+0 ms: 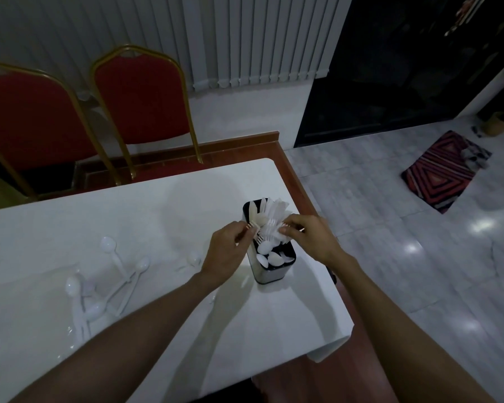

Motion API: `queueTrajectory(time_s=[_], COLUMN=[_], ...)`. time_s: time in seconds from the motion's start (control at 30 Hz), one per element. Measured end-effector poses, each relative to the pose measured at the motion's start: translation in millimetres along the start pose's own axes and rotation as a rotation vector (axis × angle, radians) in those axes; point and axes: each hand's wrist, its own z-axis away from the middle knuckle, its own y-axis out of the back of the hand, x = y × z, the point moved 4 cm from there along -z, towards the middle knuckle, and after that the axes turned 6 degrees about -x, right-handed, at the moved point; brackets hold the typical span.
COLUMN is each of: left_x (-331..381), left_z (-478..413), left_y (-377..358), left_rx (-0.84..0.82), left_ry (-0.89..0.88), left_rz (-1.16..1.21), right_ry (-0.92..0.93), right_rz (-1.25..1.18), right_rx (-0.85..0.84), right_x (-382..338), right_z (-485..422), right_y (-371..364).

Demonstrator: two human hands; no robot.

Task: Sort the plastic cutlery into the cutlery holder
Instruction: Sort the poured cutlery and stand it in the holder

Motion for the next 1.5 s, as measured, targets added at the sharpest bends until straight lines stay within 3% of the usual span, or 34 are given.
queueTrajectory(time_s=[0.1, 0.27, 0.37, 0.47, 0.63, 0.87, 0.97, 1.2, 1.37, 1.5], left_x=[-4.7, -7.3, -1.4, -3.2, -3.4, -2.2, -7.3, -44.8, -80.6, -109.7], left_z=[-6.2, -12.8, -14.1, -15.0, -8.3, -4.5, -0.9, 20.4, 43.1, 76.1], left_y=[0.5, 6.1, 8.3, 2.2, -0.1, 2.3, 9.9, 47.7, 92.0, 117.3], left_rx=[-0.047, -0.207, -0.200, -0.250, -0.208, -0.199, -0.169, -0.069, 0.106, 0.171], left_ry=[0.014, -0.103, -0.206, -0.176, -0.071, -0.084, -0.044, 0.004, 0.127, 0.232], left_rz=[-0.090, -0.241, -0.333, -0.419, -0.238, -0.134, -0.078, -0.160, -0.165, -0.158], right_ry=[0.031, 0.108, 0.150, 0.125, 0.159, 0.193, 0.193, 0.240, 0.309, 0.197], right_rz=[-0.011, 0.113, 0.216, 0.270, 0.098, 0.112, 0.214, 0.045, 0.025, 0.028], right_rx=[0.058, -0.039, -0.073, -0.114, -0.004, 0.145, 0.129, 0.381, 0.248, 0.021], right_x=[-3.1, -11.5, -11.9, -12.0, -25.8, -31.7, -30.7, -61.4, -104.3, -118.1], right_z=[-1.4, -10.4, -14.9, -11.3, -0.7, -5.5, -5.2, 4.9, -5.1, -19.8], right_y=[3.6, 9.8, 10.9, 1.2, 7.9, -4.2, -9.4, -18.7, -65.2, -127.5])
